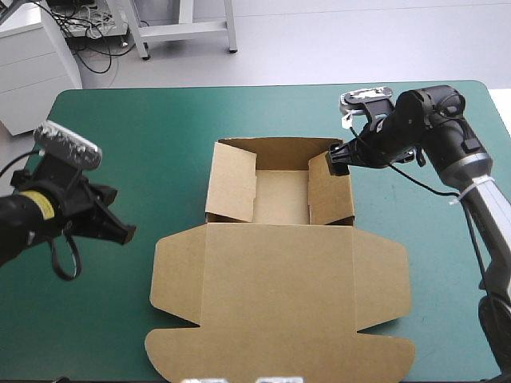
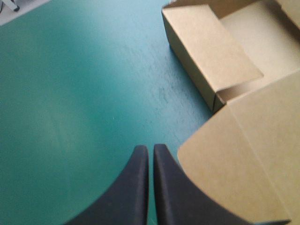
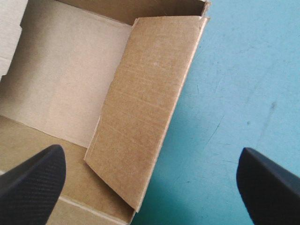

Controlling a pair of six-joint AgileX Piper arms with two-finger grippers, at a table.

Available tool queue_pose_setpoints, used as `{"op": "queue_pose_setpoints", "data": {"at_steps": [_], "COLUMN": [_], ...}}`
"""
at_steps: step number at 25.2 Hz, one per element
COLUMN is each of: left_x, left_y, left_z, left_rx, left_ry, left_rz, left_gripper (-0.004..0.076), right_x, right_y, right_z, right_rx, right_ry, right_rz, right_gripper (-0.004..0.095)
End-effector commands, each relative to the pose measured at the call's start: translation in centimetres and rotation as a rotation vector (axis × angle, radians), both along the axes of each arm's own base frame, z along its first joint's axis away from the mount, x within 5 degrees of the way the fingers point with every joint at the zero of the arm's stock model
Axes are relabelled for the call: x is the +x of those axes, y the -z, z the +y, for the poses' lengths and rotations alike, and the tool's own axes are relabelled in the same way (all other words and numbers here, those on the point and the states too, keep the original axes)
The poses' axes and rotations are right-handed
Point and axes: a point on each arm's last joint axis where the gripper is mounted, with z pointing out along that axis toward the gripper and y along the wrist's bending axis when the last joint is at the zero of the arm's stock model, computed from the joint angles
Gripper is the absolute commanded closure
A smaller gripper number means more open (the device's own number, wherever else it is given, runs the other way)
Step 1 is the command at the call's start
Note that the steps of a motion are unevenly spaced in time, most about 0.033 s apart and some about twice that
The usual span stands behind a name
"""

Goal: Fold the box

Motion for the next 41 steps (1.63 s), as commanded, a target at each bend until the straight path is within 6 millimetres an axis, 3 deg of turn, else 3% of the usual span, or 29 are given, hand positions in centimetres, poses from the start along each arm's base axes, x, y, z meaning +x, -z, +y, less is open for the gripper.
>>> {"op": "queue_pose_setpoints", "data": {"at_steps": [1, 6, 11, 18, 21, 23, 25, 26, 27, 28, 29, 35, 37, 41], "left_x": [-2.5, -5.1, -6.8, -7.7, -7.7, -7.6, -7.5, -7.5, -7.5, -7.4, -7.4, -7.4, -7.4, -7.3], "left_y": [2.6, 7.1, 10.4, 12.5, 13.1, 13.2, 13.1, 13.1, 13.1, 13.1, 13.1, 13.1, 13.1, 12.9], "left_z": [1.4, 2.5, 3.3, 3.8, 3.7, 3.7, 3.6, 3.6, 3.6, 3.6, 3.6, 3.6, 3.6, 3.5], "left_rx": [0.040, 0.033, 0.009, -0.014, -0.004, -0.005, -0.025, -0.029, -0.029, -0.030, -0.030, -0.030, -0.031, -0.052], "left_ry": [-0.015, -0.036, -0.074, -0.114, -0.115, -0.115, -0.126, -0.124, -0.124, -0.124, -0.124, -0.124, -0.123, -0.129], "left_rz": [0.057, 0.125, 0.157, 0.187, 0.207, 0.205, 0.195, 0.188, 0.188, 0.186, 0.186, 0.186, 0.184, 0.164], "left_gripper": [0.0751, 0.0751, 0.0751, 0.0751, 0.0751, 0.0751, 0.0751, 0.0751, 0.0752, 0.0752, 0.0752, 0.0752, 0.0752, 0.0752], "right_x": [0.1, 2.3, 4.2, 6.3, 6.9, 7.1, 7.2, 7.2, 7.2, 7.2, 7.2, 7.4, 7.9, 9.3], "right_y": [-1.0, 1.5, 4.3, 8.2, 9.3, 9.6, 9.9, 9.9, 9.9, 9.9, 9.9, 9.6, 8.5, 4.9], "right_z": [-0.1, 0.6, 1.2, 1.9, 2.1, 2.2, 2.2, 2.2, 2.2, 2.2, 2.2, 2.1, 1.4, -1.9], "right_rx": [0.008, -0.005, -0.019, -0.039, -0.036, -0.032, -0.034, -0.036, -0.036, -0.037, -0.038, -0.056, -0.125, -0.285], "right_ry": [0.000, 0.003, 0.004, 0.006, 0.008, 0.009, 0.009, 0.009, 0.009, 0.008, 0.008, 0.008, 0.002, 0.040], "right_rz": [-0.052, -0.007, 0.046, 0.126, 0.138, 0.141, 0.146, 0.145, 0.147, 0.148, 0.151, 0.127, 0.061, -0.079], "right_gripper": [0.0007, 0.0007, 0.0007, 0.0014, 0.0060, 0.0129, 0.0342, 0.0516, 0.0597, 0.0813, 0.0900, 0.0930, 0.0930, 0.0930]}}
